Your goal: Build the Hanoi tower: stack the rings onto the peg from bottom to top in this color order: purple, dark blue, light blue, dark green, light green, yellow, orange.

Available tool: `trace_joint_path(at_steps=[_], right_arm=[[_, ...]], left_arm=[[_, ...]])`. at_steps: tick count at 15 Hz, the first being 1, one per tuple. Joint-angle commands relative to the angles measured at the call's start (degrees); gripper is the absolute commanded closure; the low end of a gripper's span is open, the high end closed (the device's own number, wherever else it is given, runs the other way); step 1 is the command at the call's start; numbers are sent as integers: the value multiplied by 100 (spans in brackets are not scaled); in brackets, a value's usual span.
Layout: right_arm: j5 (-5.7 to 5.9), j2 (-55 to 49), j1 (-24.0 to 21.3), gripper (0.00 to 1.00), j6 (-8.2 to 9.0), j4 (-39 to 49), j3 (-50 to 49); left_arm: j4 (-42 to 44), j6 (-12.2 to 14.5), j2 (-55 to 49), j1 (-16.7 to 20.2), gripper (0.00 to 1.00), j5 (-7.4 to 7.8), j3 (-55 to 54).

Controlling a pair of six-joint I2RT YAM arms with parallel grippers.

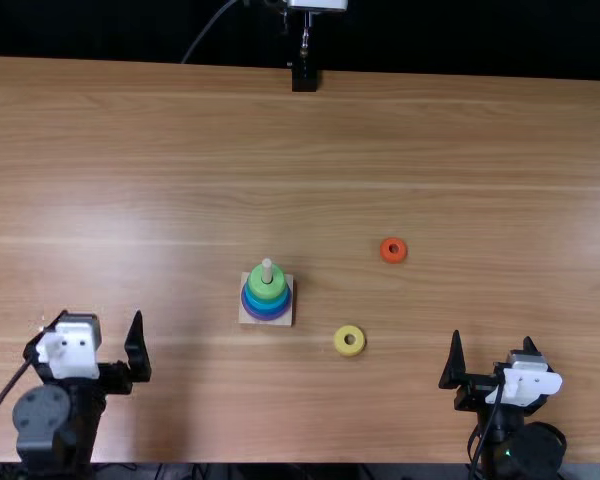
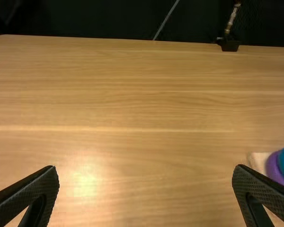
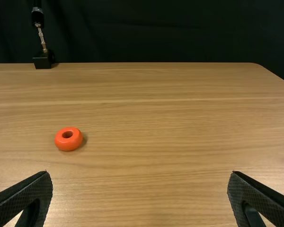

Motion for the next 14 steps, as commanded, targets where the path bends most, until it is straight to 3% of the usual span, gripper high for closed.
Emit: trace_joint_path(at_steps=[1,3,5,11,14], right_arm=[[61,-73,-70,0,20,-407,-372],[61,-73,-70,0,20,-407,-372],[61,-73,-79,0,20,-407,-372],[61,-73,-70,0,20,-407,-372],[61,-73,-79,0,20,-407,-372]], left_arm=[[-7,92,-512,70,0,-5,-416],[-7,81,-1092,35,0,-58,-838],[-7,71,-1364,-9,0,-374,-996],[-334,60,-1892,-326,0,-438,-1382],[-576,81,-1892,-282,0,-427,-1382]])
